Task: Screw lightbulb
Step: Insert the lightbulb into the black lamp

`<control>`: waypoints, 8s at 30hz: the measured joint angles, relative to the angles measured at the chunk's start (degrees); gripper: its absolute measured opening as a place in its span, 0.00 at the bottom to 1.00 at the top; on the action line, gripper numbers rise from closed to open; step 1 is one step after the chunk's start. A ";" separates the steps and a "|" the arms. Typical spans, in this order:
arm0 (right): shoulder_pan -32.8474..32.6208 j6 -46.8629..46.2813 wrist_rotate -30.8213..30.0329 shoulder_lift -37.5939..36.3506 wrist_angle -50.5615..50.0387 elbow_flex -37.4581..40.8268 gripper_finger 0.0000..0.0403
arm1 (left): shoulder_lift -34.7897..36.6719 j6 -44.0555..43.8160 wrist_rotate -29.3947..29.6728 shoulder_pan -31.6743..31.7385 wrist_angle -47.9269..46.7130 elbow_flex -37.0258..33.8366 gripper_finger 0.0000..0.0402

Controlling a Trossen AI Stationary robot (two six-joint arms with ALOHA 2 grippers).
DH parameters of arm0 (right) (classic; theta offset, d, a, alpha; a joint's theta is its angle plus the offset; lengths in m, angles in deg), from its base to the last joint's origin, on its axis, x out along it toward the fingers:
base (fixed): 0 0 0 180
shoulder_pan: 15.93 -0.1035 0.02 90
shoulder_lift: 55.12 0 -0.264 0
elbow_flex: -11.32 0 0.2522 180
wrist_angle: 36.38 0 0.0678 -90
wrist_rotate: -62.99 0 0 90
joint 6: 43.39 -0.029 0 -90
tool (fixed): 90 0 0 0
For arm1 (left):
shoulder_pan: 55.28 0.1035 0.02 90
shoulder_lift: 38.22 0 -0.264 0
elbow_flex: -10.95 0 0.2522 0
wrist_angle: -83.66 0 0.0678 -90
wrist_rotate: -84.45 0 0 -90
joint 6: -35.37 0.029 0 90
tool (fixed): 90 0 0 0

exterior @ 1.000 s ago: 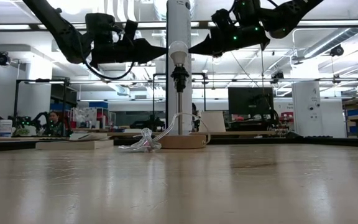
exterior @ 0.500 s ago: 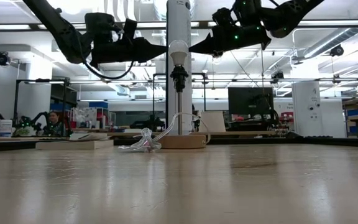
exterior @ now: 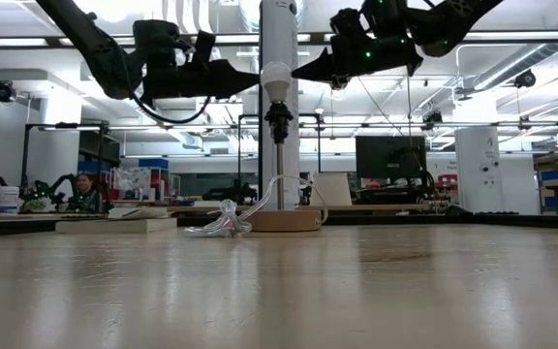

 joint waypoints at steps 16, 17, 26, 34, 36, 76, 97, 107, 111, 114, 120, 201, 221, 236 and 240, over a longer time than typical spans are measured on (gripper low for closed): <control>0.17 0.38 -8.53 -2.03 -4.61 0.02 0.01 | 4.39 0.20 1.23 0.04 -8.96 -0.04 0.00; 0.17 0.56 -8.59 -2.03 -4.61 0.02 0.01 | 4.75 0.96 1.22 0.02 -9.56 -0.04 0.00; 0.49 1.77 -12.70 -2.05 -4.42 0.02 0.00 | 4.39 1.68 4.04 0.07 -9.57 -0.04 0.00; 0.22 2.11 -12.23 -1.18 -1.96 0.02 0.00 | 4.29 1.82 1.16 -0.31 -9.50 0.68 0.00; -0.10 2.35 -12.19 -1.06 -1.95 0.02 0.00 | 4.29 1.80 1.17 -0.47 -9.61 1.17 0.00; -3.06 3.03 -10.94 -1.81 -4.00 0.02 0.00 | 4.35 3.79 -3.35 -1.73 -12.29 2.16 0.00; -5.68 3.02 -10.90 -2.09 -5.70 0.02 0.00 | 4.30 4.40 0.98 -1.73 -12.77 2.16 0.00; -5.61 3.02 -12.73 -6.63 -11.28 0.04 0.00 | 5.60 5.69 1.01 -1.73 -16.78 2.14 0.00; -5.43 3.76 -17.21 -7.31 -11.84 0.04 0.00 | 5.68 5.69 -0.93 -1.86 -16.66 2.14 0.00; -5.14 4.11 -17.44 -5.85 -9.87 0.06 0.00 | 5.68 5.71 -3.20 -1.89 -16.67 2.14 0.00; -5.18 4.57 -17.42 -2.42 -6.62 0.07 0.00 | 5.68 5.71 -3.28 -1.81 -16.61 2.12 0.00; -4.63 7.44 -25.49 -3.63 -9.56 0.09 0.00 | 6.12 5.11 4.01 -1.81 -19.18 3.39 0.00; -5.01 7.29 -19.61 -2.34 -5.73 0.09 0.00 | 5.86 5.02 1.34 -1.87 -19.18 4.13 0.00; -6.25 5.56 -19.81 -2.36 -7.63 0.09 0.00 | 5.84 4.99 4.79 -1.90 -19.16 4.13 0.00; -6.25 5.33 -22.98 -2.49 -9.15 0.09 0.00 | 6.20 4.62 5.79 -1.90 -19.80 4.13 0.00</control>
